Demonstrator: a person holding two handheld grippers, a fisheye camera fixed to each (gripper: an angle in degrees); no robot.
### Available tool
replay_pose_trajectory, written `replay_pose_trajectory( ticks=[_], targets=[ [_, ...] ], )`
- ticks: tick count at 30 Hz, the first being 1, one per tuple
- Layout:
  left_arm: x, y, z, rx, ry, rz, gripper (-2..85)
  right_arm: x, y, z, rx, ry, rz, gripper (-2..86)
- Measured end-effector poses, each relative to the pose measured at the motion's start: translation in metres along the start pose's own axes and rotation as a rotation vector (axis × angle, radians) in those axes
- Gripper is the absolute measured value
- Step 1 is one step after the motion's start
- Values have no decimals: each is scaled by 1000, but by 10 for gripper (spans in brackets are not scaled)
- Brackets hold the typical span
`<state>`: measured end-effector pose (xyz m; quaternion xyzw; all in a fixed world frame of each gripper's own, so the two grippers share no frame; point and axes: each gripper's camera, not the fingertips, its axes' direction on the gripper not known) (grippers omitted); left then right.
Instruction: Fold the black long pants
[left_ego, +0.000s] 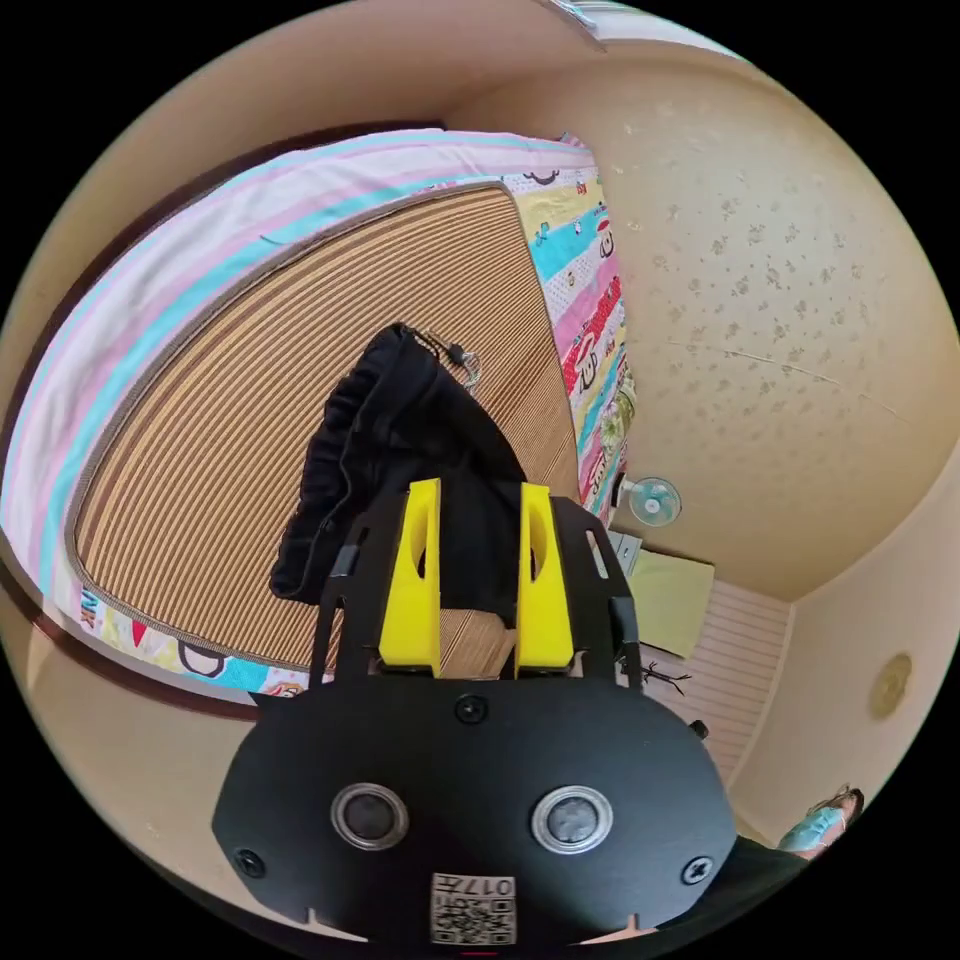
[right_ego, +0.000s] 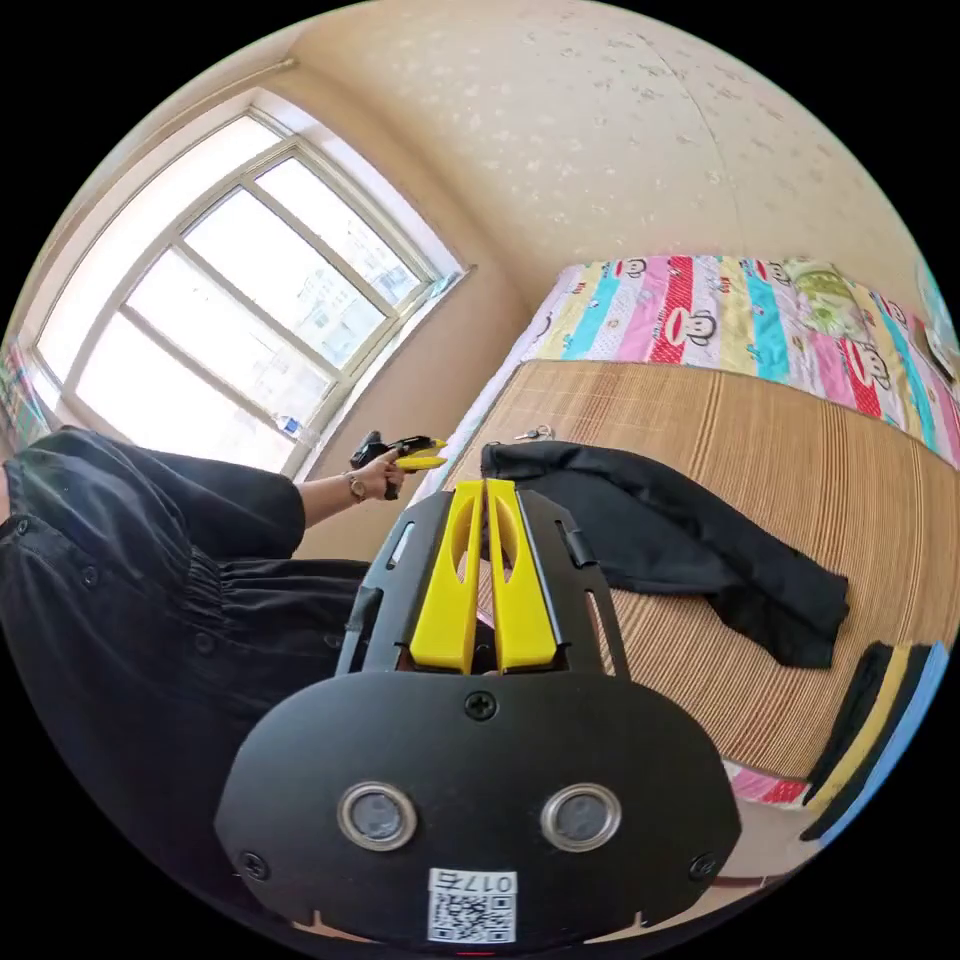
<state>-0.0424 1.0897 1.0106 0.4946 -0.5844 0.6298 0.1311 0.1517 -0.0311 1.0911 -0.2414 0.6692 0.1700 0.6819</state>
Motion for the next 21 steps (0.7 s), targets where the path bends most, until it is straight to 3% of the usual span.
replay_pose_trajectory(
  ticks=[3, 7, 10, 17, 21],
  targets=[
    [-27, 12, 12, -66, -13, -83, 114, 49, 29, 2, 15, -17, 220, 6],
    [-24, 20, 44, -153, -220, -111, 138, 84, 54, 4, 119, -100, 426, 5],
    [-18, 27, 61, -192, -380, -265, 138, 103, 57, 12, 177, -172, 504, 5],
    [-4, 20, 81, -245, -434, -493, 132, 134, 64, 35, 236, -248, 658, 6],
    [-4, 2, 72, -375, -495, -475, 102, 154, 73, 51, 199, -206, 720, 10]
  ],
)
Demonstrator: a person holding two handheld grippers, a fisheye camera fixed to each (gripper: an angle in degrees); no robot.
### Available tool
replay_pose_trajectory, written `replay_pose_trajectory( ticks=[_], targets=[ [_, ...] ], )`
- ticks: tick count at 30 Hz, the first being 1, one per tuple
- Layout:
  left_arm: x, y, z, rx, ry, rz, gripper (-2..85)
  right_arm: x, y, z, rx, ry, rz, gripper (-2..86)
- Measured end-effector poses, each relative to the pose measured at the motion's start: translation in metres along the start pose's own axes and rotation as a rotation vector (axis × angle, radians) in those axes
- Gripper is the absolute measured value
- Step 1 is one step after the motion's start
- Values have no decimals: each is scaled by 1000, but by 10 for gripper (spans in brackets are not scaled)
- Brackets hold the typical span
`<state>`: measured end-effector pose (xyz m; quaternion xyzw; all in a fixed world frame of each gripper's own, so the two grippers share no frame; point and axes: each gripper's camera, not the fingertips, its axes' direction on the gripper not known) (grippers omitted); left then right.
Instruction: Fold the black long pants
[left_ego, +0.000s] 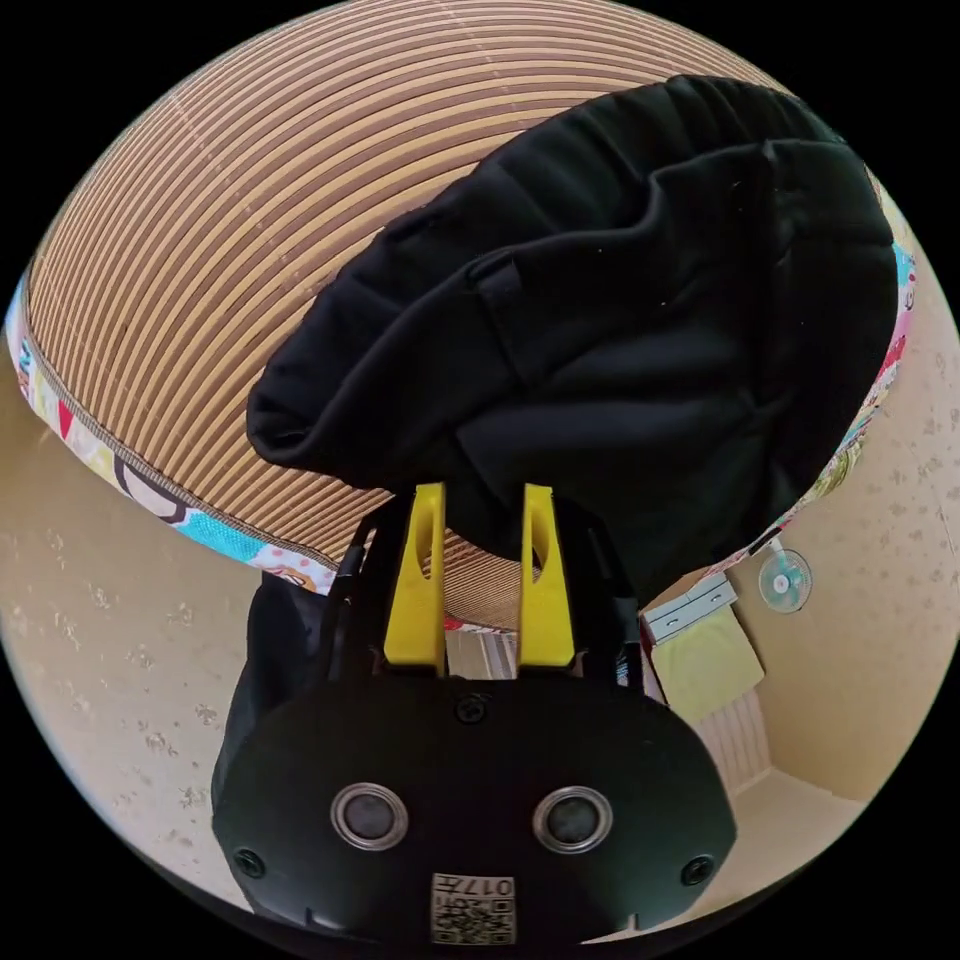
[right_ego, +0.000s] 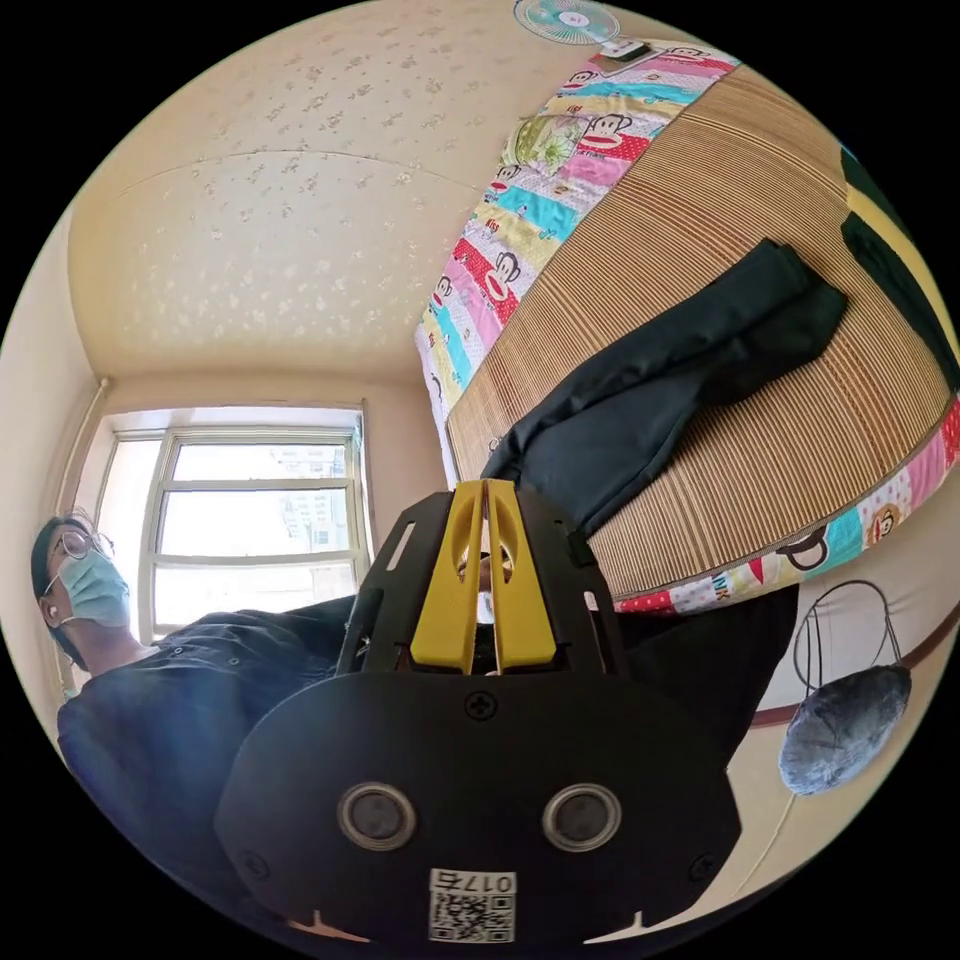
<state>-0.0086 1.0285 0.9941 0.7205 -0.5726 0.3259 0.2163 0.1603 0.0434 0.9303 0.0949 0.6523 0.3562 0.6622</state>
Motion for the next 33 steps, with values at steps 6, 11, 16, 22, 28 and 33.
replay_pose_trajectory(
  ticks=[6, 11, 16, 22, 28, 33],
  targets=[
    [-34, 10, -24, -43, 146, 68, 50, 67, -23, 20, -2, 181, 174, 50],
    [-39, 48, -55, 12, 118, 281, 13, 154, -61, 24, 110, 147, 391, 110],
    [-52, 94, -93, -18, 43, 565, -4, 232, -135, 52, 38, 276, 505, 127],
    [-91, 134, -131, 10, -137, 523, -6, 301, -218, 100, -27, 369, 555, 121],
    [-126, 153, -145, 71, -218, 448, -5, 280, -246, 152, -314, 805, 211, 35],
    [-117, 173, -153, 287, -94, 403, 15, 277, -209, 175, -496, 1061, 21, 28]
  ],
)
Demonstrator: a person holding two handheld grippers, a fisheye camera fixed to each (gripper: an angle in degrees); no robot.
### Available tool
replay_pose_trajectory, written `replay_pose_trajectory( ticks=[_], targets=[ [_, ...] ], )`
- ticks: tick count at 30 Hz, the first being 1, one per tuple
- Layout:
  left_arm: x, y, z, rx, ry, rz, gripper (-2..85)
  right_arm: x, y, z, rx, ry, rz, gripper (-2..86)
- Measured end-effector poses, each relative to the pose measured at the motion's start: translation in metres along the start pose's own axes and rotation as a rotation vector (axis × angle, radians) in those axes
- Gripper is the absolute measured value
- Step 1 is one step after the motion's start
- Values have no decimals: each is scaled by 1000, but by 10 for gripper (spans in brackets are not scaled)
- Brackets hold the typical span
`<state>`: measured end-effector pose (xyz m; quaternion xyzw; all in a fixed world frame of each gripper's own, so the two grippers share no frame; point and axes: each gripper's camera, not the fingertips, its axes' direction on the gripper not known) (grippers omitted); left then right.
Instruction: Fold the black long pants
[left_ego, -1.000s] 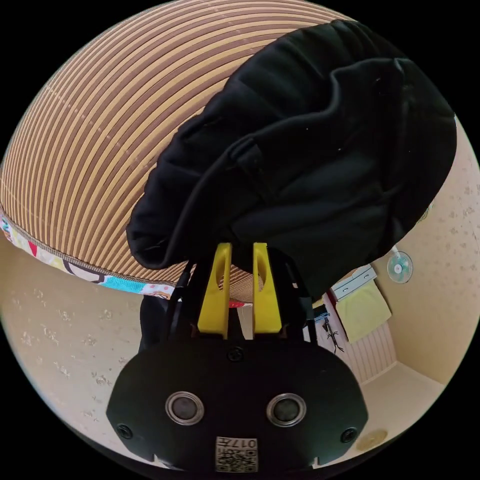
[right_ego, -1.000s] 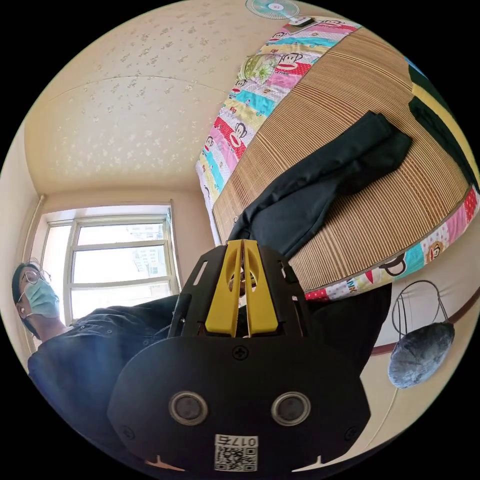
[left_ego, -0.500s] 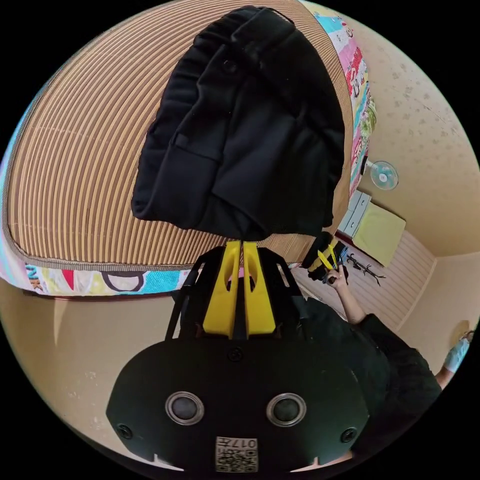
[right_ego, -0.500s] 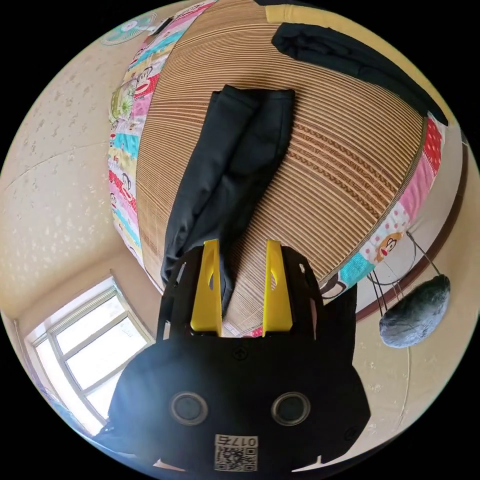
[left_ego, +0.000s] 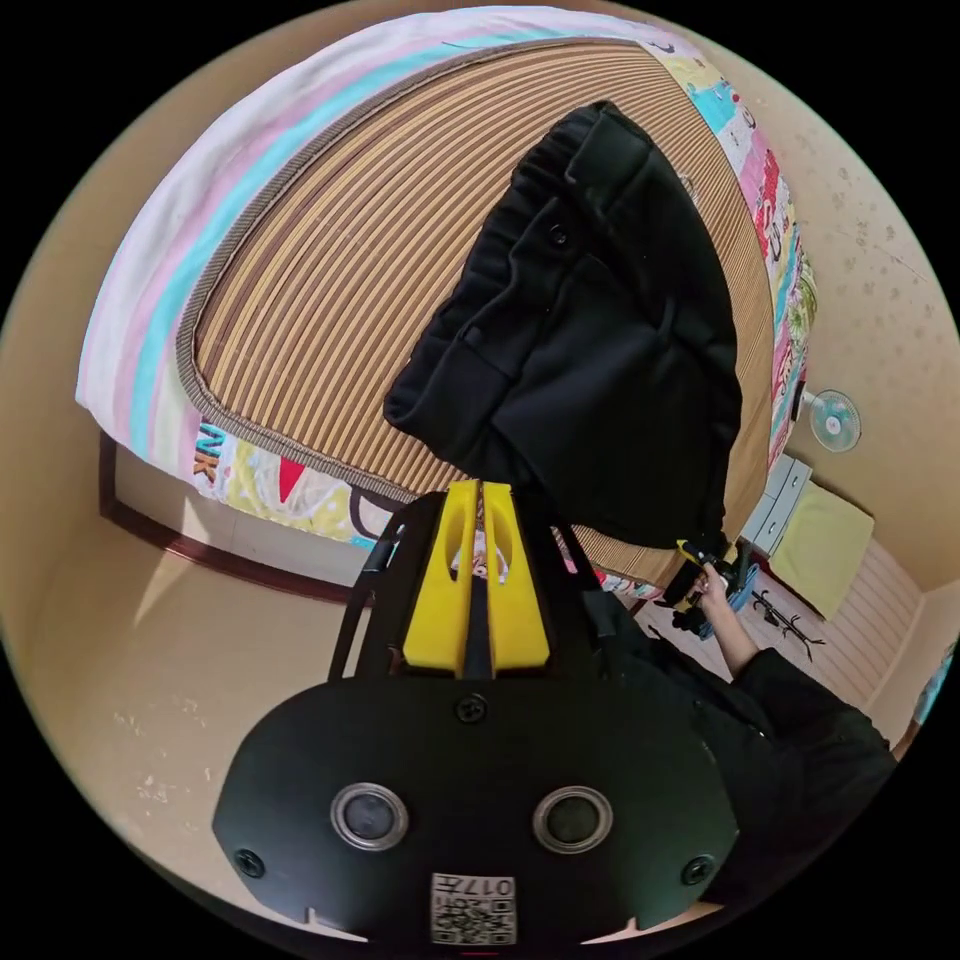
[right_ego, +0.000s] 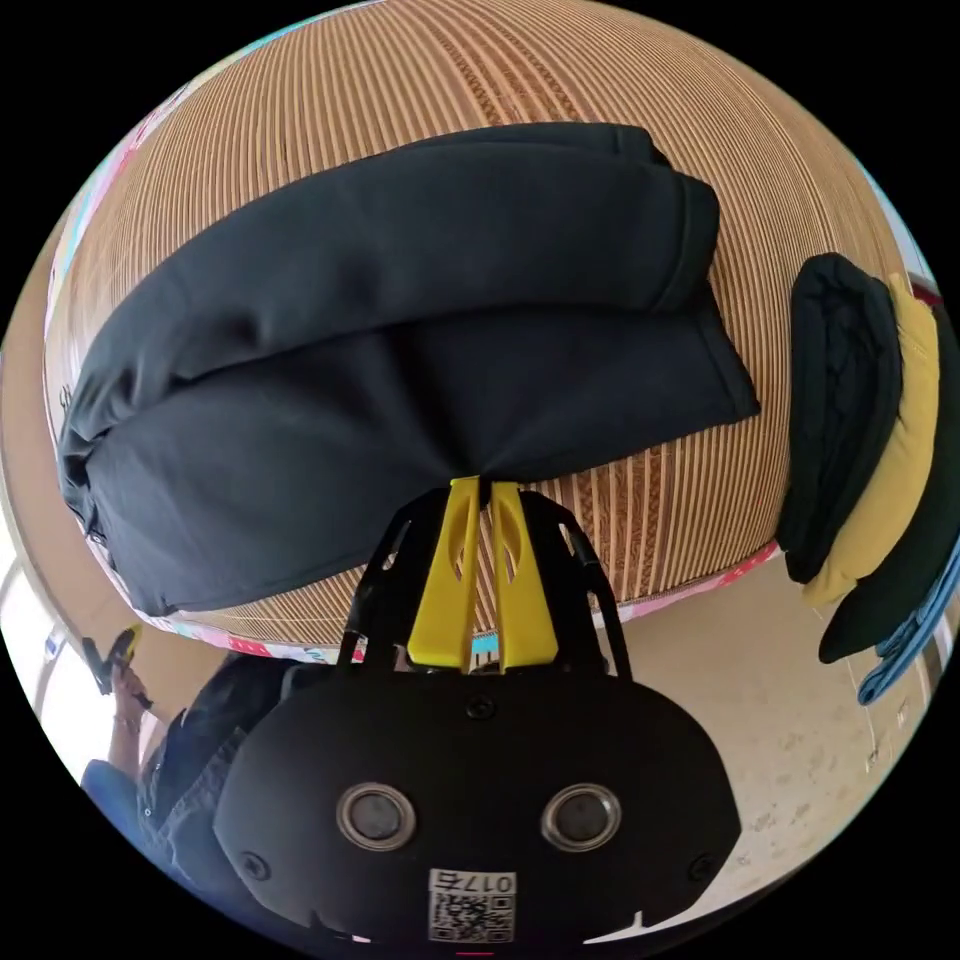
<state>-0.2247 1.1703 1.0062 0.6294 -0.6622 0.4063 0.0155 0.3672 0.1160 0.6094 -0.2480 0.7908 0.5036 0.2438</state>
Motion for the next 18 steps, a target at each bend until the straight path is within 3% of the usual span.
replay_pose_trajectory(
  ticks=[5, 9, 11, 16, 18],
  targets=[
    [53, -11, -10, 92, 27, 101, 65, 28, 32, 15, 16, -78, 177, 35],
    [84, -30, -20, 117, 119, 171, 99, 51, 60, -3, 149, -203, 251, 56],
    [95, -45, -17, 112, 226, 151, 110, 62, 68, -11, 214, -314, 275, 67],
    [115, -62, 9, 86, 338, 73, 113, 107, 75, -5, 392, -812, 468, 86],
    [130, -64, 9, 110, 339, 99, 112, 116, 78, -8, 454, -871, 533, 86]
  ],
)
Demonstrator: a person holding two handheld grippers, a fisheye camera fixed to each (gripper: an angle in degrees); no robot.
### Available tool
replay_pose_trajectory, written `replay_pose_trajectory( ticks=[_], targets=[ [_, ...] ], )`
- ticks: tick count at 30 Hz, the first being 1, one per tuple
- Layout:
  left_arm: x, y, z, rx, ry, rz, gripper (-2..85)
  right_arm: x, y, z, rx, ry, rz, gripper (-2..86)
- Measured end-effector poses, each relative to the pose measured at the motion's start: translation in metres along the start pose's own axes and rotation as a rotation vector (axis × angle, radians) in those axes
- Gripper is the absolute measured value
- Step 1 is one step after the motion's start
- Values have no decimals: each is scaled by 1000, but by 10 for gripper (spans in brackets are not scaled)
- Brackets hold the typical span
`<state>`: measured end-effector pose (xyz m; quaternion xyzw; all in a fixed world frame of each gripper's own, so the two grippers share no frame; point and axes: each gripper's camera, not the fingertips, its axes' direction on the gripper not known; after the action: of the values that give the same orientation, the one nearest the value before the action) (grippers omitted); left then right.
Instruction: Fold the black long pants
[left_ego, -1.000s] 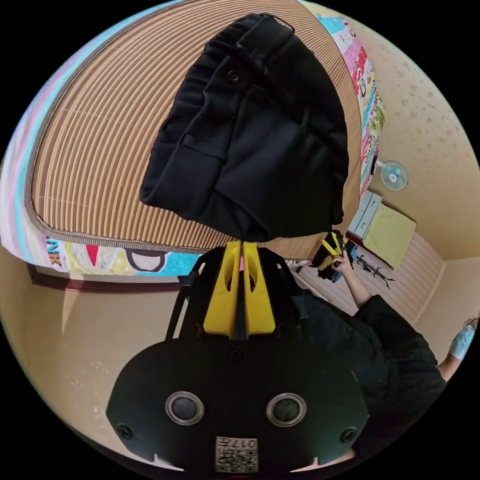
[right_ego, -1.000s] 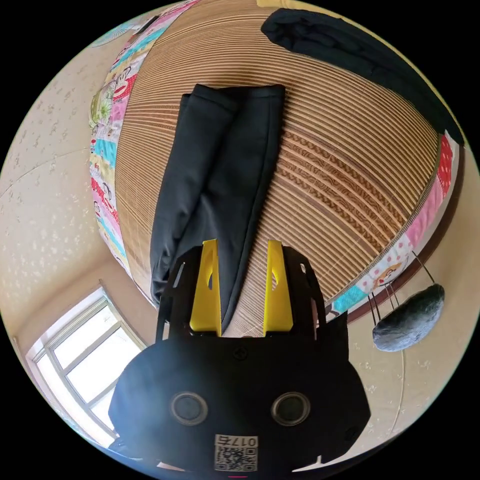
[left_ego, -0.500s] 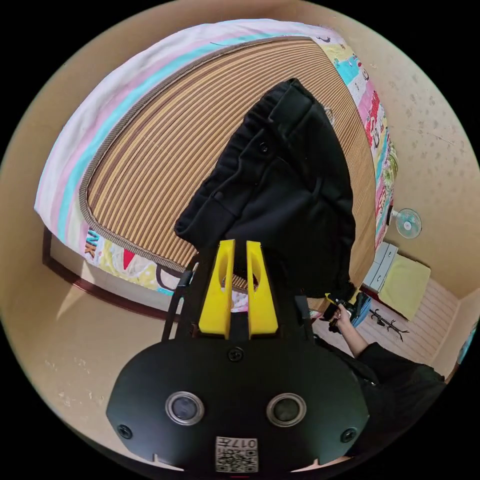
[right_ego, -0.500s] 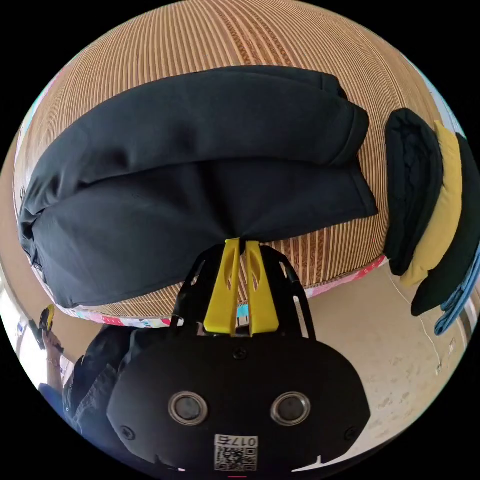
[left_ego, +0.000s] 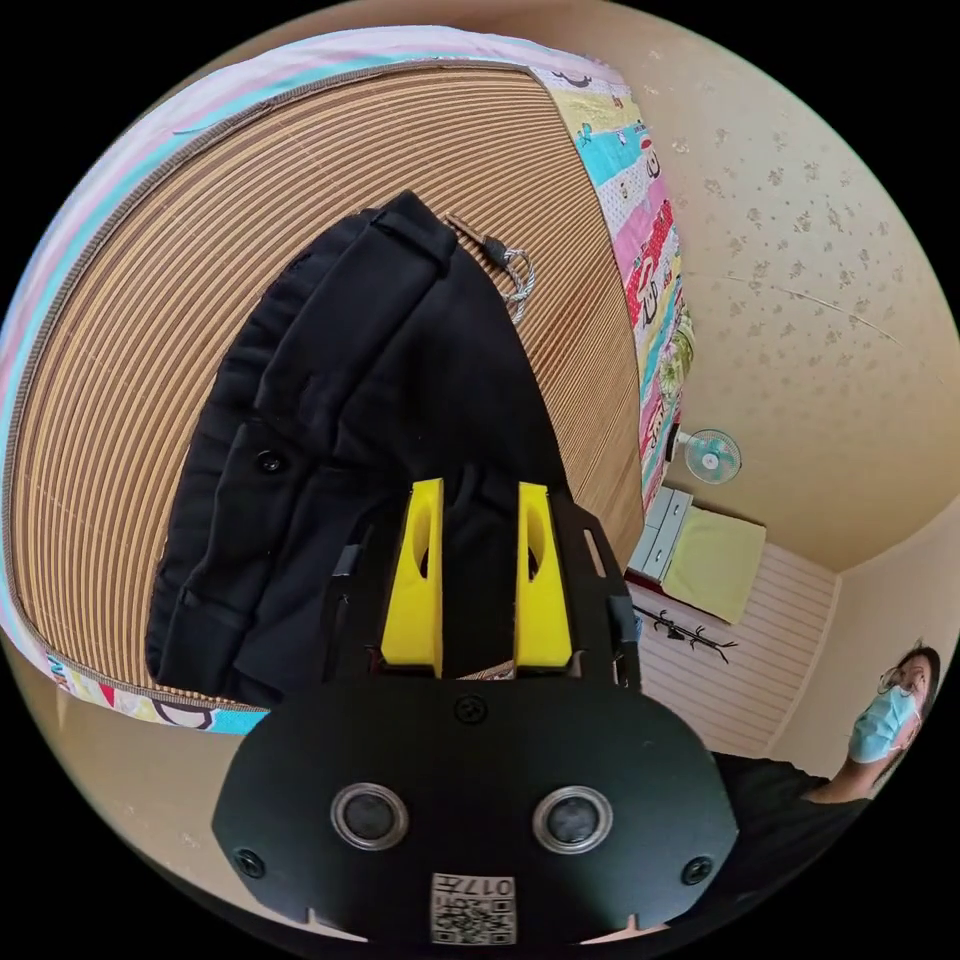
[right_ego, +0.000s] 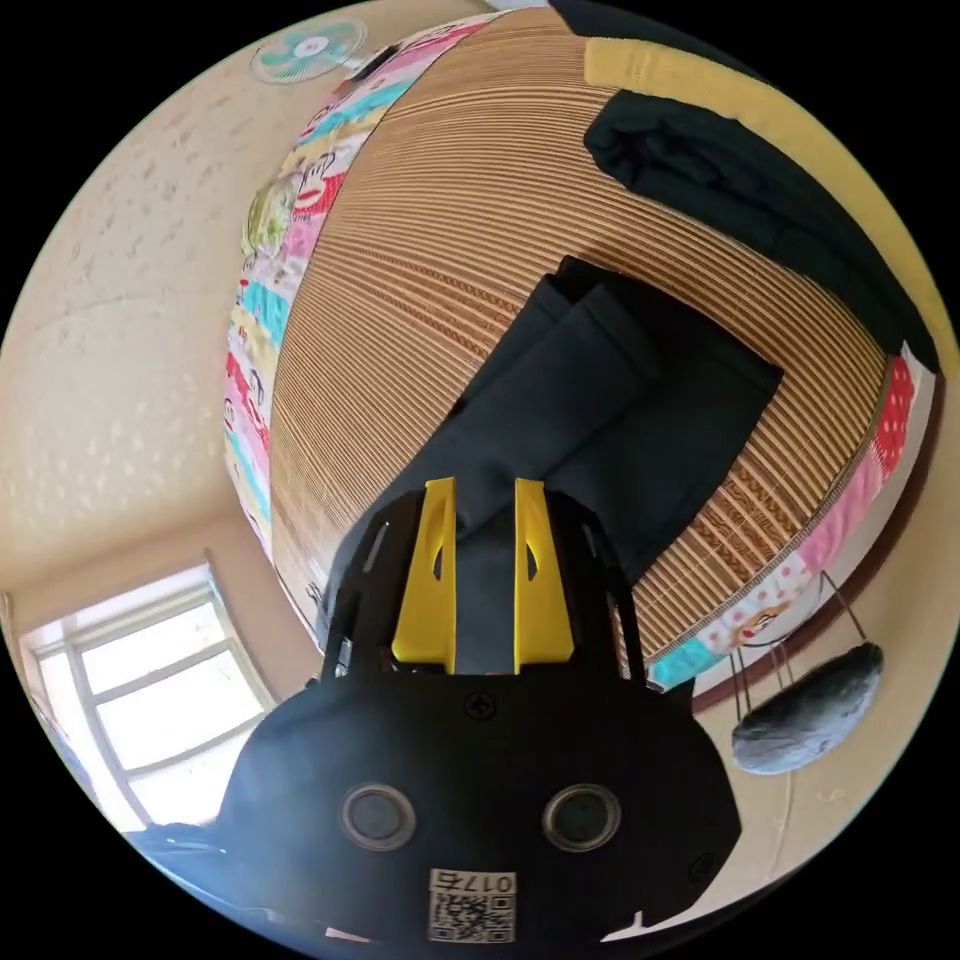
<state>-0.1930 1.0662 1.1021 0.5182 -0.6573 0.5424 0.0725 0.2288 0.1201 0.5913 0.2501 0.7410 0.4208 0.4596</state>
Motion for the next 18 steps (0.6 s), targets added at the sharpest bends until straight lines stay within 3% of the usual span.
replay_pose_trajectory(
  ticks=[9, 12, 16, 18],
  targets=[
    [84, -39, -1, 97, -146, 256, 109, -87, 4, 44, -183, 285, -484, 90],
    [126, -69, 29, 24, -297, 435, 109, -88, 14, 55, -212, 235, -508, 90],
    [163, -95, 84, -47, -681, 695, 146, -74, 31, 60, -262, 127, -497, 94],
    [167, -96, 101, -67, -758, 802, 161, -64, 37, 56, -266, 113, -491, 95]
  ],
)
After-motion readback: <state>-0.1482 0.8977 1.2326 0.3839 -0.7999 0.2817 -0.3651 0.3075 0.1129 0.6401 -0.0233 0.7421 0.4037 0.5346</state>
